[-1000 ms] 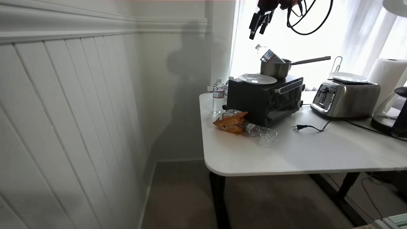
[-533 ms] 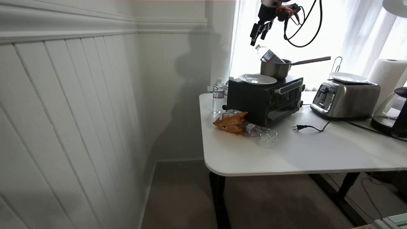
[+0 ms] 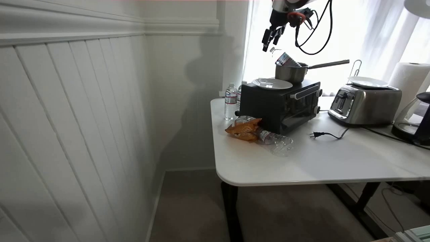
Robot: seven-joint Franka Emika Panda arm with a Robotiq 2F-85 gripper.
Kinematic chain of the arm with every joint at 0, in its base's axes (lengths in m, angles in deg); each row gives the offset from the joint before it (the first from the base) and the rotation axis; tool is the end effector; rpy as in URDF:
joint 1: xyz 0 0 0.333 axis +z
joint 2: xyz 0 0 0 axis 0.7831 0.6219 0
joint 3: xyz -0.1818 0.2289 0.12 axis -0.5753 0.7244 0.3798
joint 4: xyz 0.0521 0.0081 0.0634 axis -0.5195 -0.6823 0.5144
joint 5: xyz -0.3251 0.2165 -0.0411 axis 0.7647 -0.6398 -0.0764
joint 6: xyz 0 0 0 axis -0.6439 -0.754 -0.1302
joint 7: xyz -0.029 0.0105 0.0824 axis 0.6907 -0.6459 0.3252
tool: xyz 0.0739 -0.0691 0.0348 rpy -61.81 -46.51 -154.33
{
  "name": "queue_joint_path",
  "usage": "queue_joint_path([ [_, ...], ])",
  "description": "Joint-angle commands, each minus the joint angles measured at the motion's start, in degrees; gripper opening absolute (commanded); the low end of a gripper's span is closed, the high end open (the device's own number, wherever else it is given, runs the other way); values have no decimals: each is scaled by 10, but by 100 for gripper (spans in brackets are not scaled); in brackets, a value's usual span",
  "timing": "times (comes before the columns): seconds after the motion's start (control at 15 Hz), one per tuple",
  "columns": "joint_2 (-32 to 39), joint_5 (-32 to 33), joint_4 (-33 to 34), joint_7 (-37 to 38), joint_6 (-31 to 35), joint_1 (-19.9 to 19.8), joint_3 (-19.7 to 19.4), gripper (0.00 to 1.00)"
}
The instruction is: Remove the water bottle from the pot.
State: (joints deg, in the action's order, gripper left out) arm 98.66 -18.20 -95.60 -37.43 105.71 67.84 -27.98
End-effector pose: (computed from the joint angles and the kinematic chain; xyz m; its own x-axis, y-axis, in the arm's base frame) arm 0.7045 0.2559 0.4794 0.7243 0.5936 0.3507 0.5024 -0.8028 0.3211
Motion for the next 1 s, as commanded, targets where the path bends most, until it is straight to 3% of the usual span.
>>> queue_joint_path([
  [0.0, 20, 20, 38, 5, -28, 18, -18, 81],
  [0.07, 21, 21, 42, 6, -34, 19, -21, 70],
  [0.2, 25, 23, 50, 4, -48, 21, -23, 59],
  [0.33, 27, 29, 58, 5, -62, 24, -27, 41],
  [0.67, 30, 26, 73, 1, -100, 27, -25, 6],
  [0.93, 26, 27, 94, 20, -102, 31, -28, 8],
])
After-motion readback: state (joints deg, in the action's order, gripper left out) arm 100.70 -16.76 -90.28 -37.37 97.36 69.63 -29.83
